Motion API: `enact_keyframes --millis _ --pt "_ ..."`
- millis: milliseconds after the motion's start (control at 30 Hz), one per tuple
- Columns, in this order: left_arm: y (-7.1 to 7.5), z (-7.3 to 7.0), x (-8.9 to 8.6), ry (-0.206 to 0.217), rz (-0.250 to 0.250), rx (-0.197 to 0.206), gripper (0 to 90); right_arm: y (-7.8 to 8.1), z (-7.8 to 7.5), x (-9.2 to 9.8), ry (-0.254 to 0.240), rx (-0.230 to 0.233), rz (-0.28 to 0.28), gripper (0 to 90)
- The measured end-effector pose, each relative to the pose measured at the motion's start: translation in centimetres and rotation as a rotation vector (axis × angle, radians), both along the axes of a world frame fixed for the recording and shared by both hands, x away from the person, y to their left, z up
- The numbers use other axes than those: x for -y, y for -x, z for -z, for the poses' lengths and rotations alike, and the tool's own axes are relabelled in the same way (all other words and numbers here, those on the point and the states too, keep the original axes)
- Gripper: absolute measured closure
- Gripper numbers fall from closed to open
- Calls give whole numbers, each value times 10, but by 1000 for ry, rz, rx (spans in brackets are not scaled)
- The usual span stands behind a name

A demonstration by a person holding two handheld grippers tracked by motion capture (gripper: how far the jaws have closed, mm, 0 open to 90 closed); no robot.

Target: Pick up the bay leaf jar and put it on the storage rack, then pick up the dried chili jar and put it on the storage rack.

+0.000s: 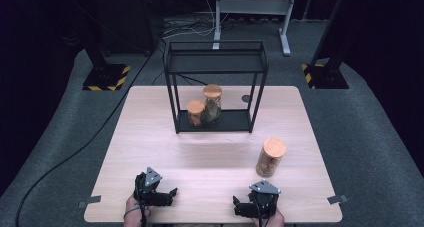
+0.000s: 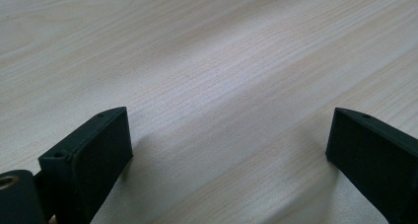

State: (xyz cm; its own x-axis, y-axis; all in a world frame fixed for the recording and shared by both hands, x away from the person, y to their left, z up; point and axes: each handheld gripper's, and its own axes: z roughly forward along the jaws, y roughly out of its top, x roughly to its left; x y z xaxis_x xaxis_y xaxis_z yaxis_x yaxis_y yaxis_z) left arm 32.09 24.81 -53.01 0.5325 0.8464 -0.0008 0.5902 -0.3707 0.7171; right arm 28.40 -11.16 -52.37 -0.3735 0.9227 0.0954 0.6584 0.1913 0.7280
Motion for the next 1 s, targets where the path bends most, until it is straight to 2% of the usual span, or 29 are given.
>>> enact_keyframes --millis 333,500,1000 --pt "0 0 0 0 0 0 31 2 -4 14 3 17 50 0" --pt "0 0 0 0 -1 0 30 3 -7 25 -13 40 79 0" --pt "0 0 0 1 0 0 30 -6 -17 50 -6 100 121 0"
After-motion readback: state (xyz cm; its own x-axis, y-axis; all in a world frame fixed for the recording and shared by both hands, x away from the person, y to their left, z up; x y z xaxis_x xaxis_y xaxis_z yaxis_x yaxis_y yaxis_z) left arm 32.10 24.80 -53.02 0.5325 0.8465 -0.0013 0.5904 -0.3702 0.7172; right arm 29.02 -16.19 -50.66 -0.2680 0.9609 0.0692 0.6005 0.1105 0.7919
